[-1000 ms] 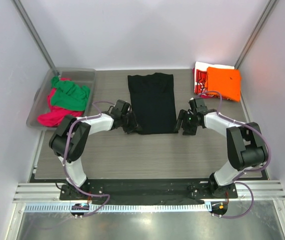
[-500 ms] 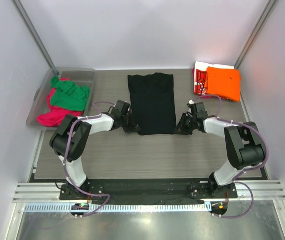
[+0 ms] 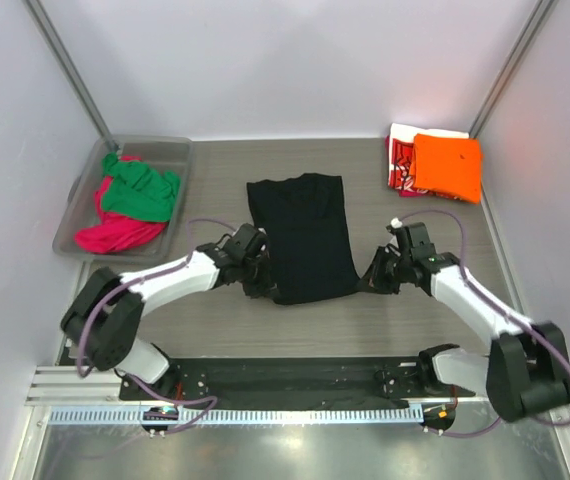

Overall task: Fold and stack the t-shirts
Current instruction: Fold the tshirt

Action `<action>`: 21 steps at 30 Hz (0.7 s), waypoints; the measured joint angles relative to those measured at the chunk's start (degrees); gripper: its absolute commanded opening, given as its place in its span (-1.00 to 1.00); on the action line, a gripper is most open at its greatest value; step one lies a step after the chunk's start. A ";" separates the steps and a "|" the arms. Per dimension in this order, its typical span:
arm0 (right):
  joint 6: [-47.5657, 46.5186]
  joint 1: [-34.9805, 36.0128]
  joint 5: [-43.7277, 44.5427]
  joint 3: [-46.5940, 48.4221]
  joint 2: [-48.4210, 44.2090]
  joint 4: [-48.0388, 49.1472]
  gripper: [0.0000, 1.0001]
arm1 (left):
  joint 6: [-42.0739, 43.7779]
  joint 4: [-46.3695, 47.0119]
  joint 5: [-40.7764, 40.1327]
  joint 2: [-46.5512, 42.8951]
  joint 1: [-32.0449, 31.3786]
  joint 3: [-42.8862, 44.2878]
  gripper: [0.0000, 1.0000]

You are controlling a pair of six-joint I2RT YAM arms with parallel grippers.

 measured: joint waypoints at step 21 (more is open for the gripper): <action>3.43 1.92 0.83 23.23 -13.31 -26.03 -0.98 | -0.52 -31.61 -13.16 -15.82 -6.05 22.03 -0.92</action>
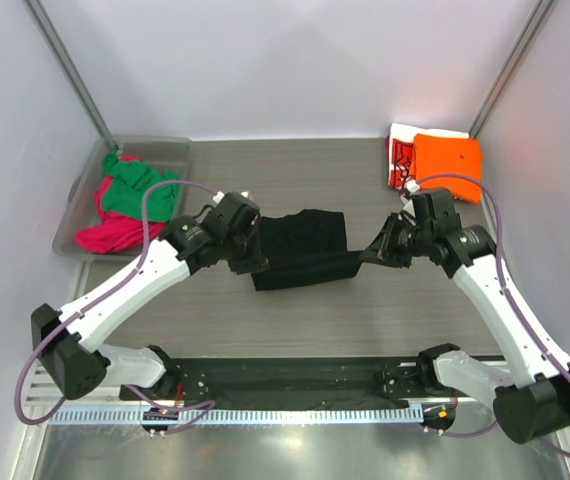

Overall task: Fold and stack the t-shirts
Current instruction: Fold the tshirt

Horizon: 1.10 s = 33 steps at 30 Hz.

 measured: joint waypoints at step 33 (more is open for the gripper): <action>-8.11 -0.02 2.27 37.94 50.97 4.72 -0.97 | 13.33 -0.11 8.31 35.15 24.94 26.91 -0.90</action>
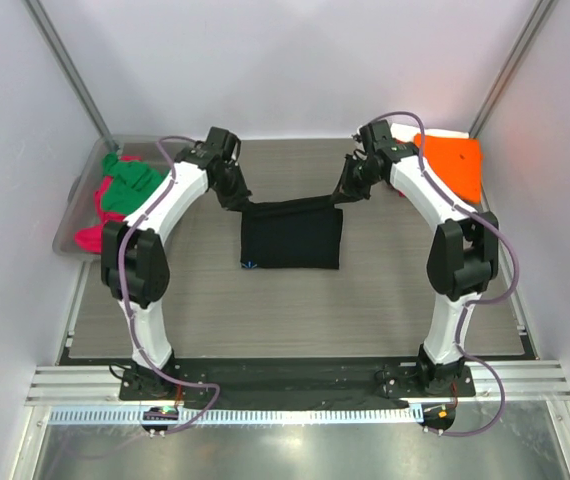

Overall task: Fold and stack the t-shirts
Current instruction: Fold the tshirt

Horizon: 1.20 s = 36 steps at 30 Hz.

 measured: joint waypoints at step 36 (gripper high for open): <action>6.95 9.16 -2.45 -11.74 -4.20 18.21 0.12 | -0.59 8.17 4.63 0.33 -1.64 0.63 0.20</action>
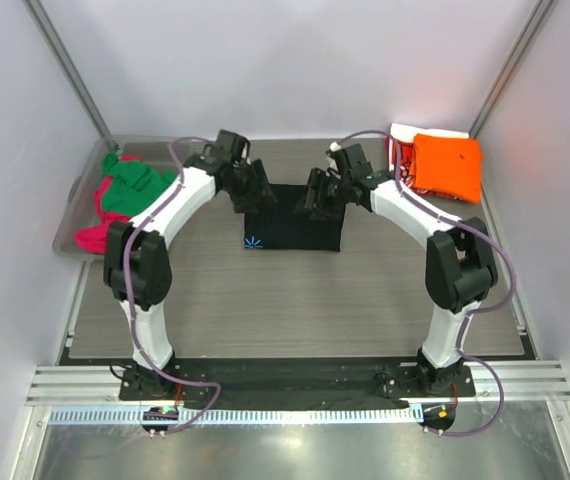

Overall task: Fold and stack the t-shirts
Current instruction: Fold the tshirt

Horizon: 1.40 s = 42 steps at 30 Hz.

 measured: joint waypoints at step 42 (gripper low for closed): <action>-8.00 -15.28 5.33 -13.53 -7.74 -6.60 0.99 | 13.73 -18.23 -22.93 -24.90 -3.21 -14.45 0.39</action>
